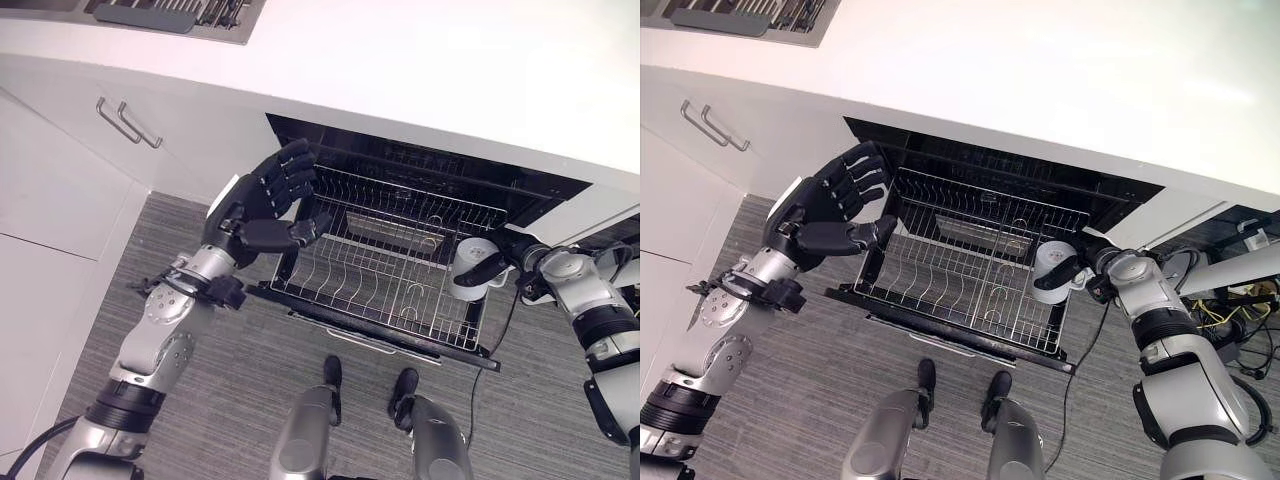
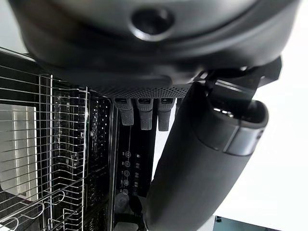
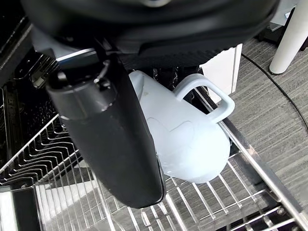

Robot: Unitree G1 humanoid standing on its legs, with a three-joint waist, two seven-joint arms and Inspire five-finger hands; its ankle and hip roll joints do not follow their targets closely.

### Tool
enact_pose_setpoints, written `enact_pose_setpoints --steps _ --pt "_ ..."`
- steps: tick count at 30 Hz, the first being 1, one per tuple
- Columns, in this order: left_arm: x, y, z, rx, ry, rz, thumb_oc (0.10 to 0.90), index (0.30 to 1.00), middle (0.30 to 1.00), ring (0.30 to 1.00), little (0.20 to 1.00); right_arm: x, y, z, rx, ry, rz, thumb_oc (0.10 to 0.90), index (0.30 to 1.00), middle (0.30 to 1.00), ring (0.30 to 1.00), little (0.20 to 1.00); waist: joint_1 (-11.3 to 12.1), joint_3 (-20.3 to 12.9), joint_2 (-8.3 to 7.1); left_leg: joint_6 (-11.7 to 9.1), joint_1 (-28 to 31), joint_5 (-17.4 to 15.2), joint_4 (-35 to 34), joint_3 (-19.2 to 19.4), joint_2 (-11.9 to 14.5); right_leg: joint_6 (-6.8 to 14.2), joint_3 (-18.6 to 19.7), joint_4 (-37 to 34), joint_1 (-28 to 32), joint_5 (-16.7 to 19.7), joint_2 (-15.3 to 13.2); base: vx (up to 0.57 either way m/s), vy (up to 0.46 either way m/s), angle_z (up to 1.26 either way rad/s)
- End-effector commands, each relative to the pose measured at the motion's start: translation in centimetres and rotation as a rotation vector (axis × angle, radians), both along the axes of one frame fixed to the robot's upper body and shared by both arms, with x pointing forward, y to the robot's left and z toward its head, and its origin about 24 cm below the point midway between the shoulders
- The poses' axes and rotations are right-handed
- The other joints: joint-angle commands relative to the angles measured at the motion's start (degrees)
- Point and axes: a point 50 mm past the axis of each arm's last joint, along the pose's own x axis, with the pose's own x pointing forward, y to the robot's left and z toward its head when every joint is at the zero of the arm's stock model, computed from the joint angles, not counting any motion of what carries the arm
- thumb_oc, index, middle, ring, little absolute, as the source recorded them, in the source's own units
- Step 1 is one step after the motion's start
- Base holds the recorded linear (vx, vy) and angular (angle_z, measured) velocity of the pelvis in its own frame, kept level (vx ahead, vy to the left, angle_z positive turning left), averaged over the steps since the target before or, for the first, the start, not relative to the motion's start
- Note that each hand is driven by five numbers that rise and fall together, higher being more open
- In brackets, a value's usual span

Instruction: Place the dishes in the dishwasher.

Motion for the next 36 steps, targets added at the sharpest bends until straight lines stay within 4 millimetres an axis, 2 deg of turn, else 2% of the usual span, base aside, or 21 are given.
enact_pose_setpoints --steps 1,5,10,15,21,25,29,30,33,34,35,36 --pt "-1.1 -1.1 5.0 -0.123 -0.239 -0.078 0.8 0.9 0.9 0.9 0.9 0.3 -0.8 1.5 -0.028 -0.09 -0.083 0.8 0.9 0.9 0.9 0.9 -0.5 -3.6 0.1 -0.2 -1.3 -6.1 1.4 2.9 1.7 5.3 0.7 -2.9 -1.1 -2.0 -1.1 0.0 0.03 -0.01" --pt "-1.3 -1.3 4.1 -0.136 -0.231 -0.066 0.8 0.9 0.9 0.9 0.9 1.0 0.6 3.2 -0.044 -0.221 -0.062 0.8 0.9 0.9 0.9 0.9 -1.0 -3.8 0.13 0.0 -0.8 -6.4 1.4 3.1 1.7 5.2 1.1 -2.9 -0.9 -2.0 -0.9 0.0 0.003 -0.01" --pt "-1.4 -1.3 3.8 -0.186 -0.22 -0.074 0.8 0.9 0.9 0.9 0.9 1.0 1.5 3.6 0.029 -0.231 -0.016 0.8 0.9 0.9 0.9 0.9 -1.4 -3.9 0.02 -0.1 -0.8 -6.5 1.4 3.2 1.7 5.2 1.1 -2.9 -1.0 -2.1 -0.9 -0.01 0.002 -0.04" --pt "-1.3 -1.5 3.4 -0.179 -0.216 -0.08 0.8 0.9 0.9 0.9 0.9 1.2 2.1 4.6 -0.004 -0.303 0.0 0.8 0.9 0.9 0.9 0.9 -1.5 -4.0 -0.17 0.0 -0.6 -6.5 1.4 3.2 1.7 5.1 1.3 -2.9 -0.9 -2.1 -0.9 0.0 -0.006 -0.02" --pt "-1.4 -1.6 3.3 -0.184 -0.224 -0.082 0.8 0.9 0.9 0.9 0.9 1.3 2.4 5.5 -0.128 -0.339 0.04 0.8 0.9 0.9 0.9 0.9 -1.6 -4.1 -0.08 0.1 -0.7 -6.6 1.4 3.3 1.7 5.1 1.1 -2.9 -1.0 -2.1 -0.9 0.0 0.0 0.0" --pt "-1.7 -1.4 3.4 -0.186 -0.231 -0.071 0.8 0.9 0.9 0.9 0.9 1.0 4.5 6.0 -0.011 -0.369 0.177 0.8 0.9 0.9 0.9 0.9 -1.8 -3.9 -0.35 0.2 -0.9 -6.7 1.4 3.2 1.7 5.2 1.1 -2.9 -1.2 -2.1 -1.0 0.0 0.0 0.0" --pt "-1.9 -1.2 3.2 -0.186 -0.237 -0.069 0.8 0.9 0.9 0.9 0.9 0.2 6.8 6.5 0.031 -0.413 0.299 0.8 0.9 0.9 0.9 0.9 -2.1 -4.0 -0.8 0.3 -1.4 -6.9 1.4 3.1 1.5 5.3 1.5 -2.9 -1.8 -2.2 -0.8 0.0 0.0 0.0" --pt "-1.9 -1.1 3.0 -0.186 -0.238 -0.069 0.8 0.9 0.9 0.9 0.9 0.1 7.0 6.6 0.02 -0.423 0.304 0.4 0.3 0.3 0.3 0.3 -2.2 -4.0 -0.93 0.3 -1.5 -6.9 1.4 3.1 1.5 5.4 1.6 -2.9 -1.9 -2.2 -0.8 0.0 0.0 0.0" --pt "-1.9 -1.2 2.9 -0.182 -0.238 -0.071 0.8 0.9 0.9 0.9 0.9 0.1 6.8 6.4 0.001 -0.401 0.282 0.4 0.3 0.3 0.3 0.3 -2.2 -4.2 -1.1 0.4 -1.5 -6.9 1.4 3.1 1.5 5.4 1.6 -2.9 -1.9 -2.2 -0.7 0.0 0.0 0.0" --pt "-1.8 -1.2 2.9 -0.18 -0.237 -0.072 0.8 0.9 0.9 0.9 0.9 0.2 6.7 6.3 0.006 -0.396 0.272 0.772 0.858 0.858 0.858 0.858 -2.1 -4.2 -1.12 0.3 -1.5 -6.9 1.4 3.1 1.5 5.4 1.6 -2.9 -1.9 -2.3 -0.7 0.0 0.0 0.0" --pt "-1.8 -1.3 2.9 -0.178 -0.235 -0.072 0.8 0.9 0.9 0.9 0.9 0.3 6.6 6.2 0.007 -0.387 0.268 0.8 0.9 0.9 0.9 0.9 -2.1 -4.3 -1.14 0.3 -1.4 -6.9 1.4 3.1 1.6 5.3 1.6 -2.9 -1.8 -2.3 -0.7 0.0 0.0 0.0" --pt "-1.8 -1.3 2.9 -0.177 -0.233 -0.073 0.8 0.9 0.9 0.9 0.9 0.3 6.6 6.1 0.002 -0.38 0.267 0.8 0.9 0.9 0.9 0.9 -2.0 -4.3 -1.15 0.3 -1.4 -7.0 1.4 3.1 1.6 5.3 1.6 -2.9 -1.7 -2.4 -0.7 0.0 0.0 0.0"
